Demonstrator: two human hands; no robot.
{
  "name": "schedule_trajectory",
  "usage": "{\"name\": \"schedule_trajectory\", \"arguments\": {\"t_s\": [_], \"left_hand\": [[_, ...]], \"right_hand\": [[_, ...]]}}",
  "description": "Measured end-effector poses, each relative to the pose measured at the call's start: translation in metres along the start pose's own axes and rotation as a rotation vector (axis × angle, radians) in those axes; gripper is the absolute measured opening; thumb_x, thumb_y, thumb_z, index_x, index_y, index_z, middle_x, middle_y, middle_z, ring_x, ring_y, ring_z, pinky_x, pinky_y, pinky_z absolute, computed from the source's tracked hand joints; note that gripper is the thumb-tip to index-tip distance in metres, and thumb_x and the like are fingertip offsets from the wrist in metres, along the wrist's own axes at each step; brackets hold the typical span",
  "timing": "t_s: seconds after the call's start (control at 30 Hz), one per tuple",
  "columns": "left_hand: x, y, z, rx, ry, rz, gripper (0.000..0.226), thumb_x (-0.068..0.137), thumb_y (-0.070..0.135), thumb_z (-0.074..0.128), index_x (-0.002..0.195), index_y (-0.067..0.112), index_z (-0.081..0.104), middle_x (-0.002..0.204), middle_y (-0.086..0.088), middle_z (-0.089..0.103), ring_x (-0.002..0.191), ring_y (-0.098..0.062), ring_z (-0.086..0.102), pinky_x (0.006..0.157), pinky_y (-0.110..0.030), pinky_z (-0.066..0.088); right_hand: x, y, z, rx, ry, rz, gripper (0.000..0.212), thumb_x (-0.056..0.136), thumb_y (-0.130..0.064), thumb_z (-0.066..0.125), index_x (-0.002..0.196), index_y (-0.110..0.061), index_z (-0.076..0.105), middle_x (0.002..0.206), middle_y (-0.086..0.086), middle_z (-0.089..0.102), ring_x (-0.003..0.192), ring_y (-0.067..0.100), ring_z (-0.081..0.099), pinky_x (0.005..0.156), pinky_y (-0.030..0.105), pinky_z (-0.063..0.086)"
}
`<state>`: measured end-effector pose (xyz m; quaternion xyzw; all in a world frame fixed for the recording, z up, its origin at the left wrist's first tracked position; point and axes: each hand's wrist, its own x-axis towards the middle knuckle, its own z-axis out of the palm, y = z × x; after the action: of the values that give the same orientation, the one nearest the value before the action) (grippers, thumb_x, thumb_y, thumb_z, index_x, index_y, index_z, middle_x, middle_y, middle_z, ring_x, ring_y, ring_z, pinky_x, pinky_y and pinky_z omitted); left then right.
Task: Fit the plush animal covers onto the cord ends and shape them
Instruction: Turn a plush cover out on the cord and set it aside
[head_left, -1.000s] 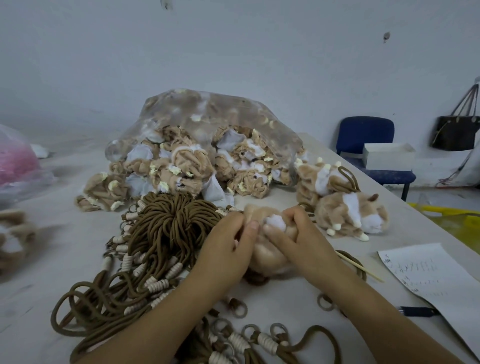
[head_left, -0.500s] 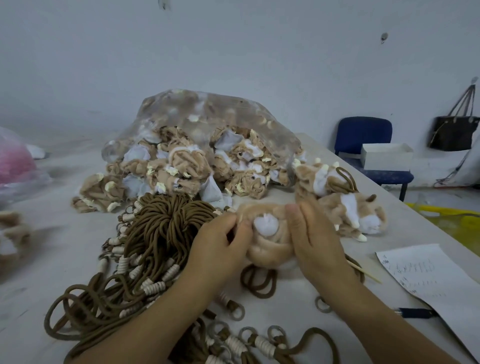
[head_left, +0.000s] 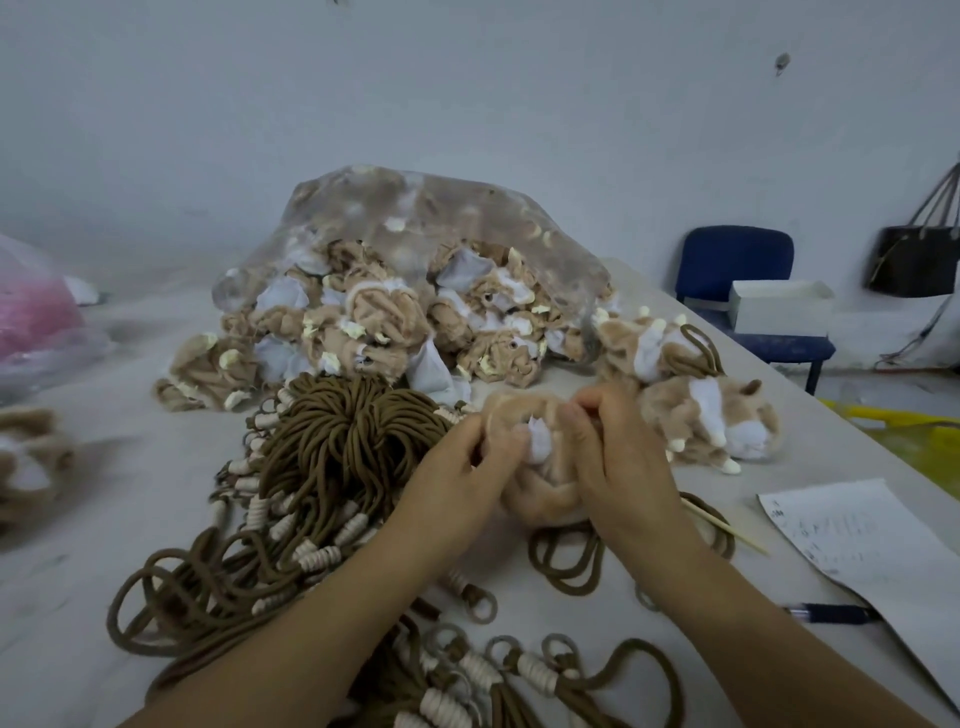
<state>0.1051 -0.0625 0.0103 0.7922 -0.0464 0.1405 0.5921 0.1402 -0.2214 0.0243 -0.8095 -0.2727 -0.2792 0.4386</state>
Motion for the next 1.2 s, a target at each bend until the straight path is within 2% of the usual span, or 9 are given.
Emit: {"name": "schedule_trajectory", "arguments": {"t_s": [0.1, 0.2, 0.37, 0.43, 0.57, 0.7, 0.9, 1.03, 1.2], "left_hand": [[0.0, -0.001, 0.001, -0.001, -0.071, -0.047, 0.032, 0.08, 0.061, 0.063, 0.096, 0.034, 0.067, 0.091, 0.017, 0.072, 0.083, 0.0, 0.068, 0.069, -0.017, 0.053], [0.002, -0.005, 0.002, 0.074, 0.011, -0.034, 0.026, 0.086, 0.05, 0.065, 0.085, 0.024, 0.063, 0.071, 0.02, 0.065, 0.064, 0.005, 0.06, 0.056, -0.012, 0.046], [0.002, -0.005, 0.002, 0.144, 0.149, 0.048, 0.028, 0.088, 0.039, 0.061, 0.073, 0.016, 0.052, 0.059, 0.013, 0.051, 0.052, 0.002, 0.045, 0.046, -0.015, 0.037], [0.001, -0.004, 0.001, 0.162, 0.181, 0.066, 0.031, 0.087, 0.04, 0.06, 0.073, 0.014, 0.05, 0.058, 0.012, 0.047, 0.051, 0.0, 0.041, 0.046, -0.016, 0.036], [-0.001, -0.003, -0.002, 0.157, 0.23, 0.074, 0.027, 0.089, 0.035, 0.06, 0.072, 0.015, 0.05, 0.059, 0.011, 0.049, 0.05, 0.001, 0.042, 0.044, -0.013, 0.036], [0.0, -0.003, -0.002, 0.179, 0.252, 0.084, 0.028, 0.086, 0.037, 0.06, 0.073, 0.016, 0.05, 0.064, 0.006, 0.049, 0.051, 0.0, 0.042, 0.046, -0.014, 0.038], [0.004, -0.005, -0.002, 0.219, 0.076, 0.028, 0.022, 0.084, 0.042, 0.068, 0.092, 0.026, 0.056, 0.094, 0.006, 0.06, 0.081, -0.003, 0.058, 0.067, -0.018, 0.046], [0.003, -0.004, -0.001, 0.161, 0.127, -0.005, 0.013, 0.086, 0.039, 0.065, 0.095, 0.029, 0.062, 0.097, 0.007, 0.064, 0.087, -0.005, 0.061, 0.067, -0.023, 0.049], [0.001, -0.005, -0.004, 0.141, 0.214, -0.017, 0.027, 0.083, 0.037, 0.062, 0.083, 0.01, 0.059, 0.074, -0.003, 0.06, 0.058, -0.005, 0.049, 0.05, -0.019, 0.041]], "right_hand": [[-0.001, -0.004, 0.001, -0.026, -0.024, -0.111, 0.017, 0.094, -0.034, 0.04, 0.088, -0.02, 0.048, 0.08, -0.009, 0.044, 0.073, 0.0, 0.044, 0.065, 0.009, 0.036], [-0.003, -0.006, 0.002, -0.038, -0.055, -0.138, 0.014, 0.095, -0.03, 0.044, 0.088, -0.019, 0.048, 0.083, -0.008, 0.043, 0.074, -0.001, 0.042, 0.066, 0.014, 0.037], [-0.006, -0.002, -0.006, -0.204, -0.141, 0.004, 0.047, 0.087, -0.069, 0.033, 0.082, -0.023, 0.042, 0.081, -0.009, 0.042, 0.069, 0.009, 0.043, 0.055, 0.023, 0.036], [-0.007, -0.001, -0.006, -0.307, -0.194, 0.029, 0.045, 0.082, -0.071, 0.033, 0.082, -0.026, 0.038, 0.082, -0.009, 0.041, 0.066, 0.006, 0.042, 0.053, 0.023, 0.033], [-0.009, -0.001, -0.003, -0.319, -0.283, 0.087, 0.034, 0.082, -0.064, 0.039, 0.097, -0.034, 0.034, 0.092, -0.013, 0.044, 0.071, 0.003, 0.048, 0.057, 0.023, 0.038], [-0.009, 0.0, -0.001, -0.255, -0.341, 0.087, 0.022, 0.09, -0.043, 0.05, 0.107, -0.032, 0.041, 0.076, -0.015, 0.047, 0.068, 0.0, 0.048, 0.053, 0.018, 0.032], [-0.008, 0.0, -0.004, -0.157, -0.312, 0.064, 0.021, 0.09, -0.021, 0.055, 0.107, -0.028, 0.046, 0.083, -0.02, 0.041, 0.07, -0.002, 0.045, 0.055, 0.016, 0.034], [-0.009, -0.009, -0.004, -0.117, -0.311, -0.087, 0.032, 0.084, -0.011, 0.059, 0.091, -0.034, 0.038, 0.077, -0.017, 0.038, 0.068, -0.001, 0.043, 0.055, 0.014, 0.035], [-0.009, -0.025, -0.001, -0.184, -0.281, -0.444, 0.01, 0.076, -0.013, 0.047, 0.082, -0.012, 0.055, 0.078, -0.009, 0.041, 0.069, 0.001, 0.028, 0.056, 0.016, 0.029]]}}
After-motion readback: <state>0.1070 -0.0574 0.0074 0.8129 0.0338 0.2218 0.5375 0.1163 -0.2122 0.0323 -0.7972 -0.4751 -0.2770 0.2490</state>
